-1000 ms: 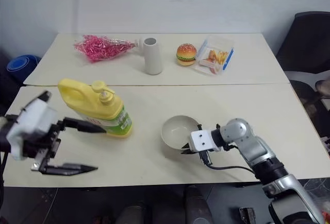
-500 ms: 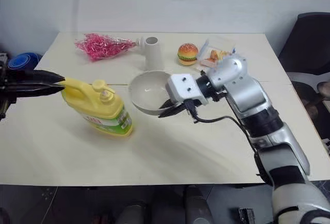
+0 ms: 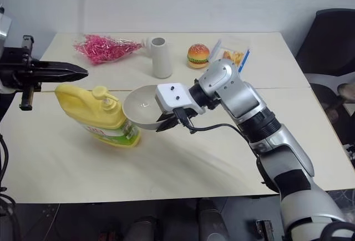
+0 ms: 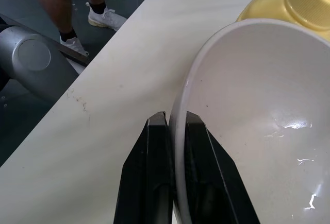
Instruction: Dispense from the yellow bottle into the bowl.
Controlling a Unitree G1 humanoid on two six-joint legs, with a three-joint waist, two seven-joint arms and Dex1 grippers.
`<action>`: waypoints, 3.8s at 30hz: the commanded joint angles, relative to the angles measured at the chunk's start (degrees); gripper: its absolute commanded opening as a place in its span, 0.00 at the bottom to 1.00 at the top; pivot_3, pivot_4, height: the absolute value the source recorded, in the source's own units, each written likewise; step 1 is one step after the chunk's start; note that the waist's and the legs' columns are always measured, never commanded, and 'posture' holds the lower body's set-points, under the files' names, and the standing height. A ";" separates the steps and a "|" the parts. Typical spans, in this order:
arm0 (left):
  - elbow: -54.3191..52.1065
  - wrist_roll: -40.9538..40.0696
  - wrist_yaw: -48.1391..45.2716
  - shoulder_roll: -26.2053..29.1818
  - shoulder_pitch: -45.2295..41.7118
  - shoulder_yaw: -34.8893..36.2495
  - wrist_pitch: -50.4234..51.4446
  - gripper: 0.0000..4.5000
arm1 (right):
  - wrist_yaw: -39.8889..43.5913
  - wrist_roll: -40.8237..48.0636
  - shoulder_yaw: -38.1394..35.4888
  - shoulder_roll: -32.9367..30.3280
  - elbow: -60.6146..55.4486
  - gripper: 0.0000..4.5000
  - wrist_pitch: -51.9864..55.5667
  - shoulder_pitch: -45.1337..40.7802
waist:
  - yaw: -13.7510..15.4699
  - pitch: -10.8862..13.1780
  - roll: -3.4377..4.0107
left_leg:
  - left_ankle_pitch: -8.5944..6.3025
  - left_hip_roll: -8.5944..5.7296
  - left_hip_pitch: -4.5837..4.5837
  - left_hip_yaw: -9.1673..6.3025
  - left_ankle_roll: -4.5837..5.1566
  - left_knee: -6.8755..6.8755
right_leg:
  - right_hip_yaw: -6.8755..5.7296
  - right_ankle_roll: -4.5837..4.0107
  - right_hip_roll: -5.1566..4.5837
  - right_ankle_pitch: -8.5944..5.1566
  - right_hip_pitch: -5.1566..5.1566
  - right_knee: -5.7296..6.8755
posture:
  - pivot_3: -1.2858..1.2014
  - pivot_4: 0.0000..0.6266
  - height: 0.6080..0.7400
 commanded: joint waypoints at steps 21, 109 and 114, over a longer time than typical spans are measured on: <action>-1.75 2.20 -3.44 -0.63 -2.58 -0.22 -0.72 0.00 | 3.33 2.05 -2.00 -3.02 -8.04 0.00 6.22 -4.66 | -0.04 0.00 0.00 | 0.00 -0.03 0.02 -0.11 0.01 0.10 | 0.00 -0.01 -0.03 -0.01 -0.01 0.22 | 0.52 0.24 1.00; -0.15 7.44 -6.47 -3.83 -10.26 -3.05 4.14 0.19 | 4.38 8.00 0.17 -7.15 -11.61 0.00 1.13 -2.95 | 1.53 -0.03 0.02 | -0.13 0.00 0.36 -0.14 0.25 0.00 | 0.03 -0.16 0.02 -0.09 0.12 0.40 | 0.52 0.24 1.00; -4.19 -1.70 -5.24 1.40 -11.94 5.08 16.03 0.54 | 3.59 8.29 -2.62 -10.03 -11.67 0.00 0.58 0.74 | 1.30 -0.03 0.02 | 0.01 -0.07 -0.61 -0.10 0.00 0.05 | -0.06 -0.15 -0.06 -0.08 -0.95 0.47 | 0.52 0.24 1.00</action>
